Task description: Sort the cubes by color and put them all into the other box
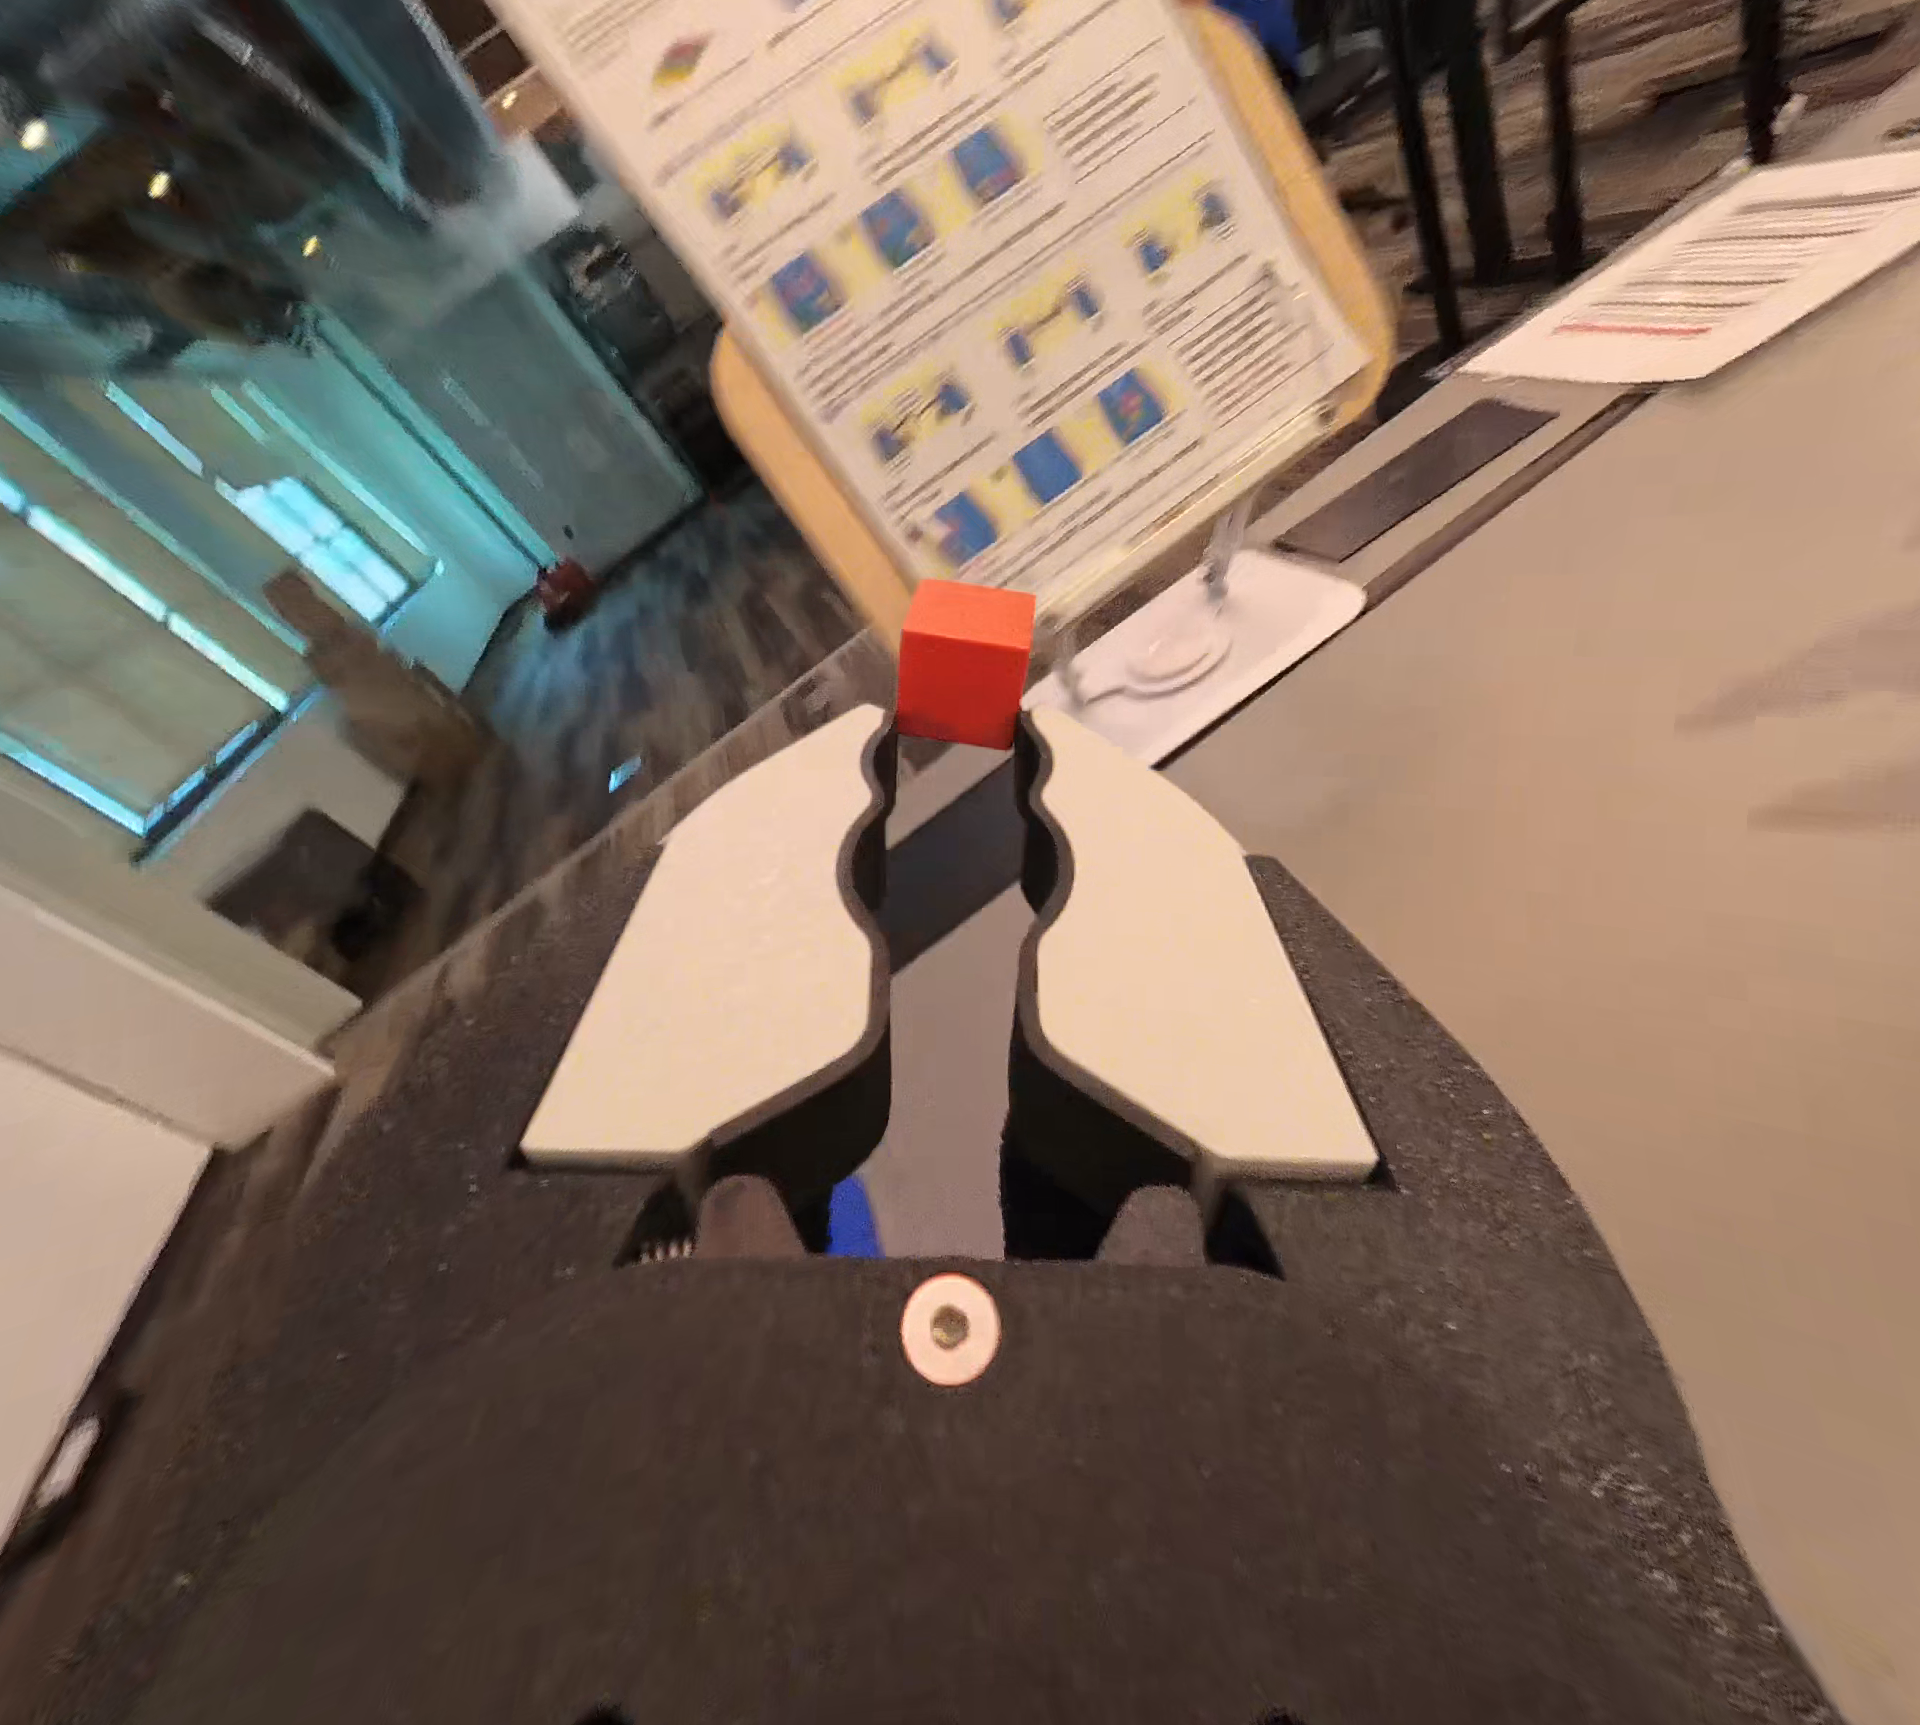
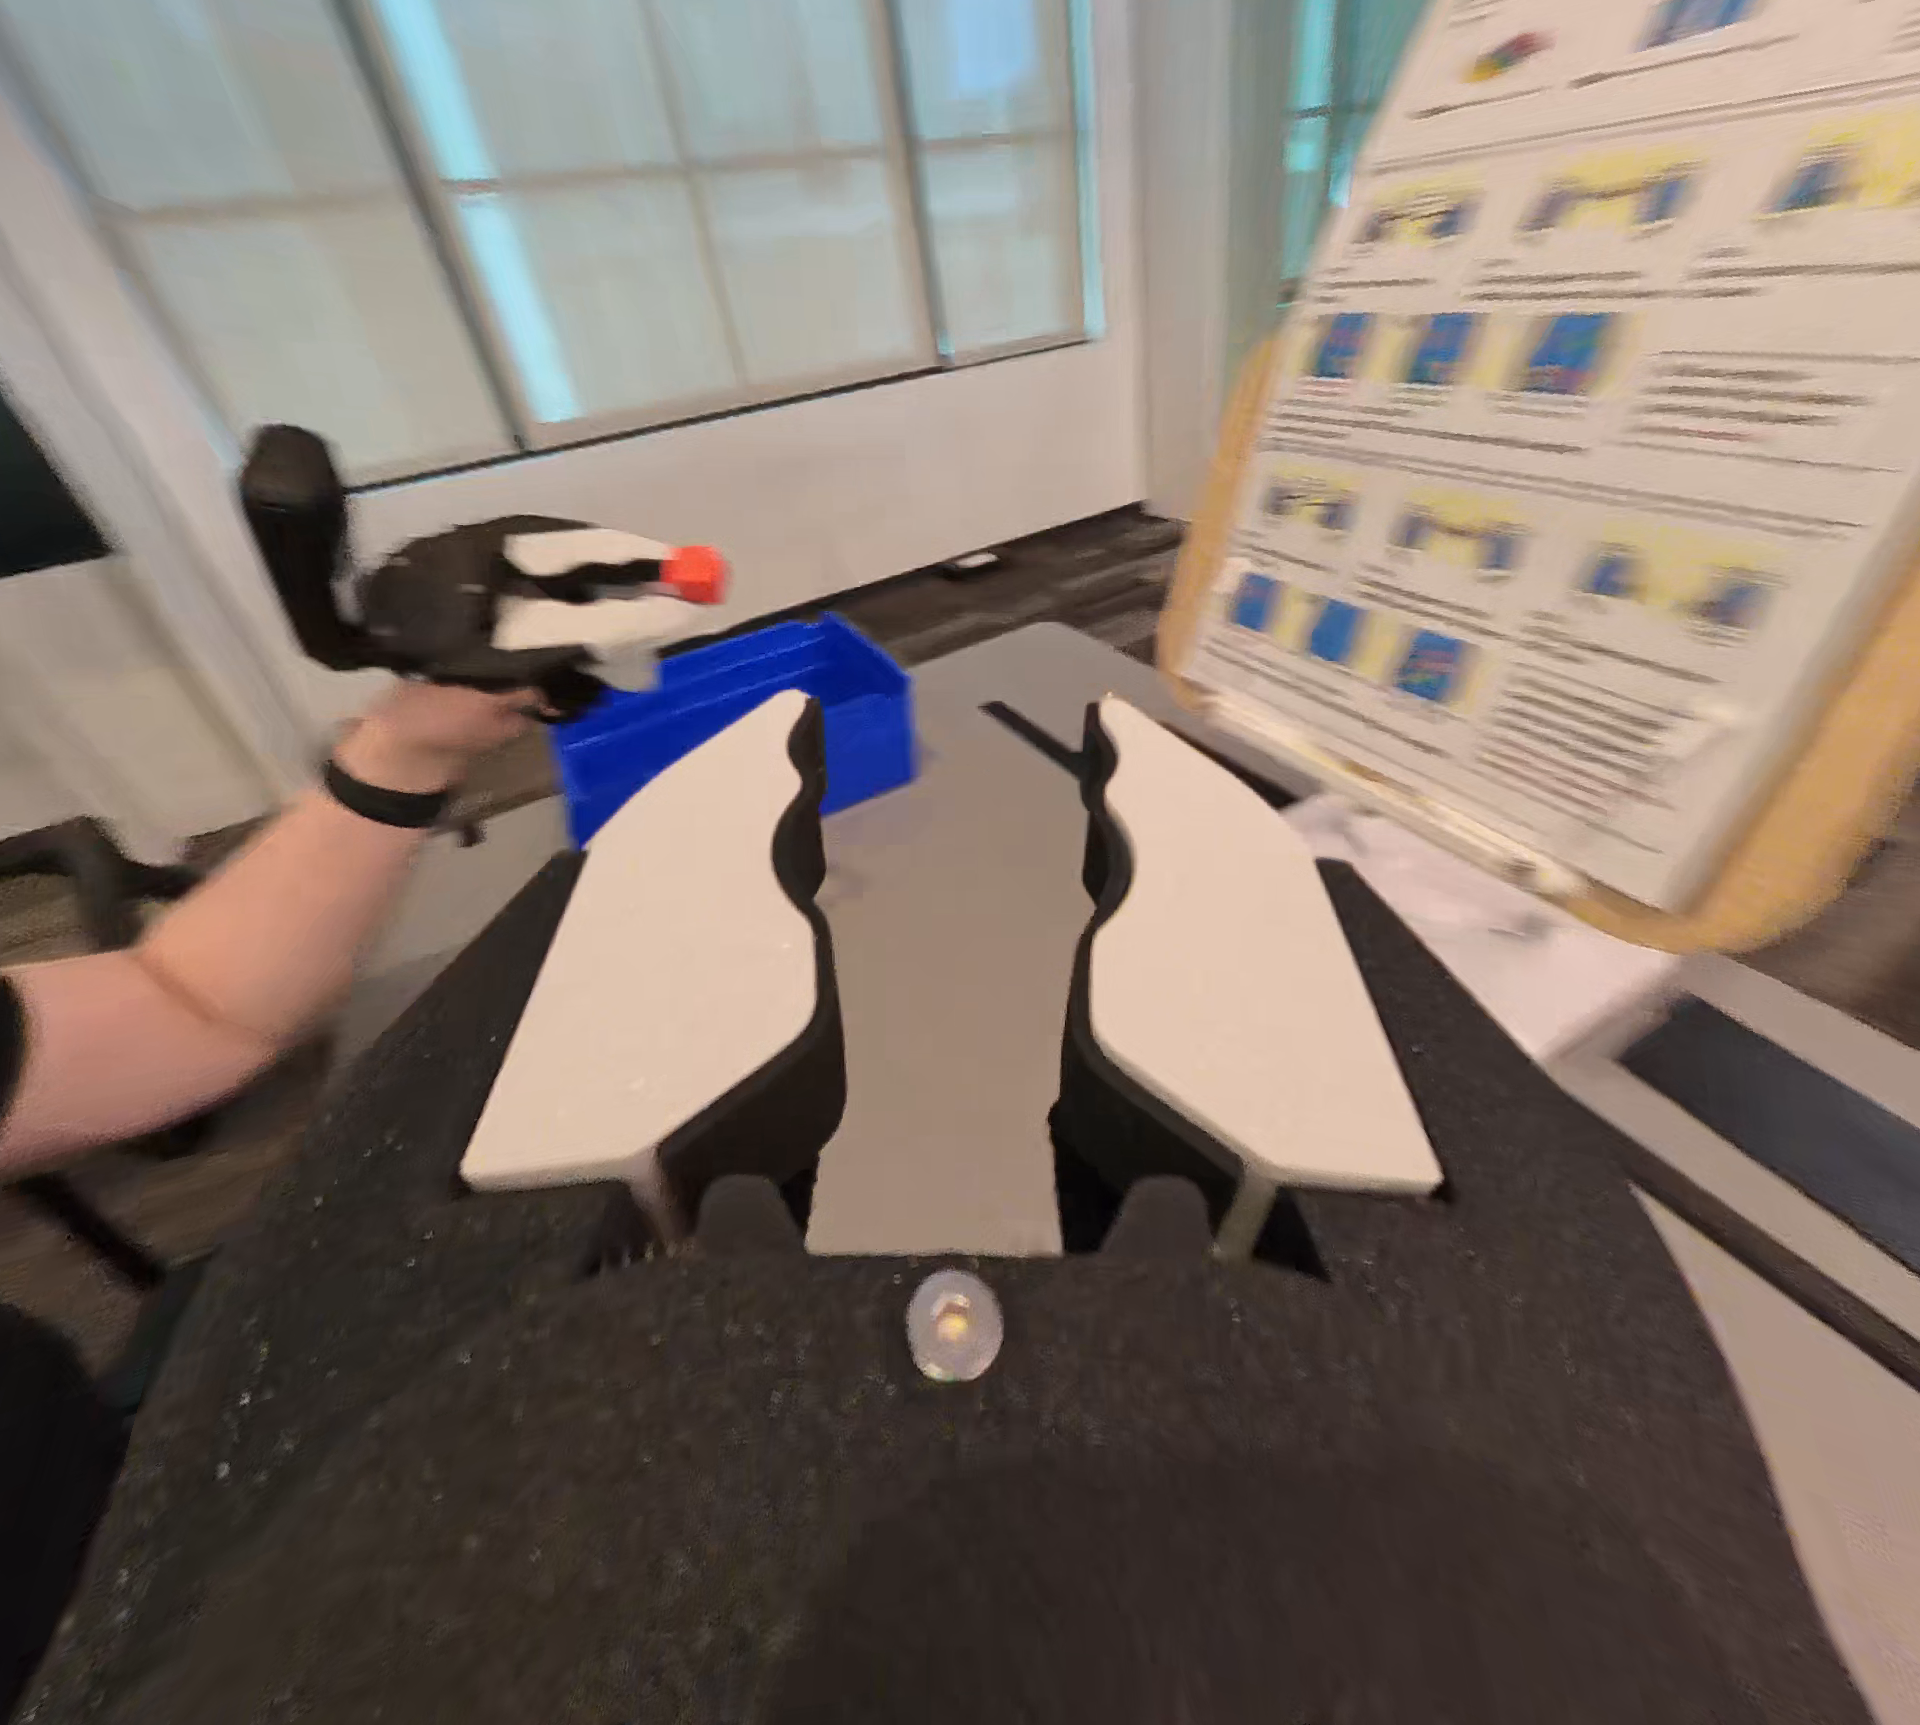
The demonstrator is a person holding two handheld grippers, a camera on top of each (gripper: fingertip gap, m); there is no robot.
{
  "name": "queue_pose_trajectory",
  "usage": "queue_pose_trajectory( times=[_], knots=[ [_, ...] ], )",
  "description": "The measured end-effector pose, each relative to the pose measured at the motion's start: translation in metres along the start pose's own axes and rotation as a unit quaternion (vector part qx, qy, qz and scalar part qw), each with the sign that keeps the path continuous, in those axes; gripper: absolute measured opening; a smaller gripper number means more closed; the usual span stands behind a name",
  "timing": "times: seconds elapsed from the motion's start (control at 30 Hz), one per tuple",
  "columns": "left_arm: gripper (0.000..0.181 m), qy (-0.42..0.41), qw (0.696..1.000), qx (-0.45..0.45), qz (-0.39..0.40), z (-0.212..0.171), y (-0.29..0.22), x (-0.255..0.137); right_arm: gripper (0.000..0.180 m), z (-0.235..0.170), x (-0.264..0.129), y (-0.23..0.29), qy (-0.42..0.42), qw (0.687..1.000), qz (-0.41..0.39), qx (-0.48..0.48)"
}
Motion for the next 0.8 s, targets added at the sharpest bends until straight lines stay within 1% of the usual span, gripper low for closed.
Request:
queue_pose_trajectory(
  times=[0.07,0.13,0.23,0.33,0.47,0.7,0.73,0.8],
  knots=[
    [0.021,-0.018,0.999,0.019,-0.026,0.026,-0.037,0.022,0.047,-0.01,0.024,0.022,0.018,0.999,0.032,0.008],
    [0.021,-0.034,0.998,0.028,-0.046,0.047,-0.07,0.044,0.046,-0.021,0.041,0.032,0.039,0.999,0.028,-0.002],
    [0.021,-0.04,0.997,0.046,-0.051,0.067,-0.104,0.075,0.048,-0.033,0.053,0.022,0.062,0.997,-0.029,-0.024],
    [0.021,-0.053,0.996,0.045,-0.061,0.082,-0.129,0.093,0.051,-0.035,0.053,0.001,0.047,0.995,-0.088,-0.03],
    [0.021,-0.068,0.994,0.012,-0.079,0.086,-0.151,0.102,0.051,-0.043,0.055,-0.015,0.044,0.994,-0.096,-0.001],
    [0.021,-0.067,0.992,0.037,-0.103,0.079,-0.172,0.101,0.048,-0.071,0.076,-0.018,0.091,0.992,-0.09,0.006],
    [0.021,-0.068,0.991,0.04,-0.109,0.08,-0.174,0.1,0.045,-0.076,0.078,-0.018,0.104,0.991,-0.089,0.002],
    [0.021,-0.068,0.99,0.052,-0.11,0.08,-0.176,0.1,0.023,-0.076,0.081,-0.014,0.101,0.992,-0.073,-0.01]
  ],
)
Point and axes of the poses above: each gripper's, where its closed fingertips meet, x out along the fingers, z out of its top, y = z × x across the jaws, the point moved 1 cm from there along -x, back along the fingers, and after that the axes turned 2 degrees about z, right-handed, at the moved point
